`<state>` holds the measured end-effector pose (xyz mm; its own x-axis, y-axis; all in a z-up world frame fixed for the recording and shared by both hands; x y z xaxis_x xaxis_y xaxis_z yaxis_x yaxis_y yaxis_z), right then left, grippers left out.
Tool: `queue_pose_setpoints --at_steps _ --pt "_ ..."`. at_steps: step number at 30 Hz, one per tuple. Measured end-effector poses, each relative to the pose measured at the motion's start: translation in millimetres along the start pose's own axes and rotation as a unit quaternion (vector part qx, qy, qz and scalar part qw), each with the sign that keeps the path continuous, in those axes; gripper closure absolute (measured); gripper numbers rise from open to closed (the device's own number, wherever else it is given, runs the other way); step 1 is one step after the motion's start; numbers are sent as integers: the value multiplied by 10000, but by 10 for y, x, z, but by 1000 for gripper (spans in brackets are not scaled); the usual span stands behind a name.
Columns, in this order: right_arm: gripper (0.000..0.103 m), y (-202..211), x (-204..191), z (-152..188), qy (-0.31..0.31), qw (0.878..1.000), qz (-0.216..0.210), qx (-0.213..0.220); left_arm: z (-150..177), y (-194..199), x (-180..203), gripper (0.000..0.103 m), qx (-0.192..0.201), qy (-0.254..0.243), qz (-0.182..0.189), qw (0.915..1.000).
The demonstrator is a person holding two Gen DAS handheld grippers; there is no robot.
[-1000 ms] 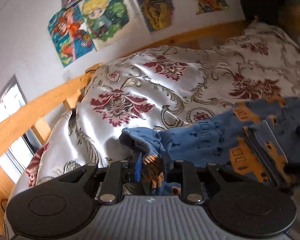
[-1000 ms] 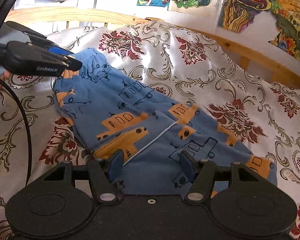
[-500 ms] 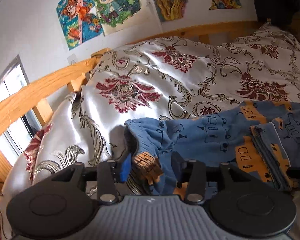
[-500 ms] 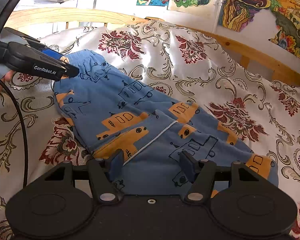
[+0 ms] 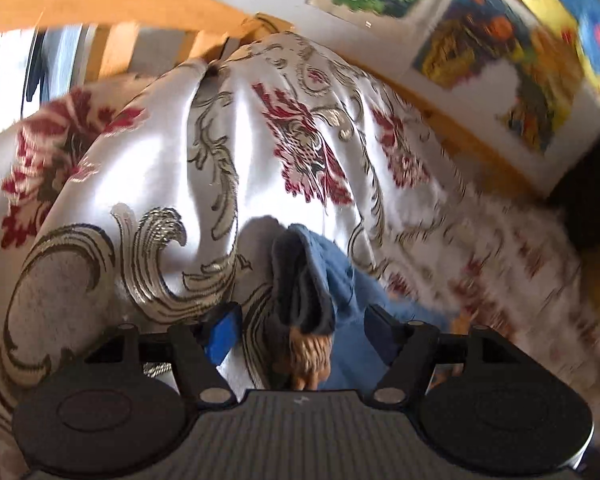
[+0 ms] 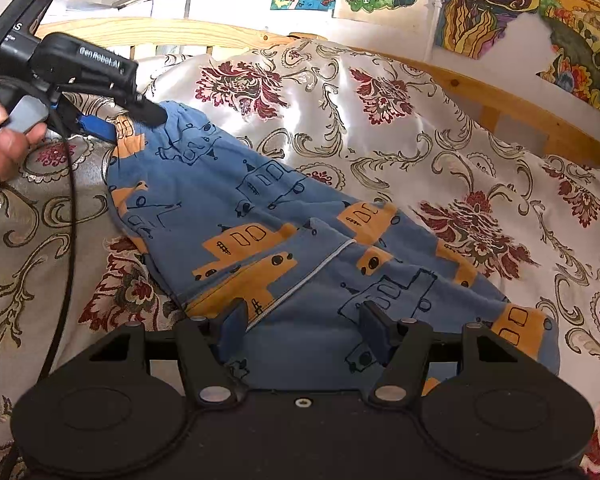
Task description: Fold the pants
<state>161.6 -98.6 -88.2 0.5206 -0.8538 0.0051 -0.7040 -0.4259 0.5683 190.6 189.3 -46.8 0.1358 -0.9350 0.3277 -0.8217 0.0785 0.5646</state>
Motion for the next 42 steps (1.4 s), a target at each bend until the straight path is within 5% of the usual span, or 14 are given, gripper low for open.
queue_pose_setpoints --at_steps 14,22,28,37,42 --pt "39 7 -76 -38 164 9998 -10 85 -32 -116 -46 80 -608 458 -89 9971" --pt "39 8 -55 -31 87 9999 -68 86 -172 41 346 84 -394 -58 -268 9988" --pt "39 177 134 -167 -55 9995 -55 311 -370 270 1029 84 -114 -869 41 9961" --pt "37 664 1145 -259 -933 9925 649 443 -136 383 2283 84 -169 -2294 905 9690" --pt "30 928 1836 -221 -2013 9754 702 559 313 217 2934 84 -468 -3023 1407 9416"
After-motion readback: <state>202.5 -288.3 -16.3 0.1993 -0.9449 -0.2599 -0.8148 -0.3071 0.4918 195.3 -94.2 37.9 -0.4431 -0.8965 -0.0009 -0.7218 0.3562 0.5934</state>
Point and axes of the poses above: each gripper's, at about its wrist camera, not at the fingertips, and y roughly against the way its jaws point, x to its right, z to its underside, the point moved 5 cm from there along -y, roughly the way its jaws point, and after that the axes turned 9 degrees about -y, right-handed, at the moved point
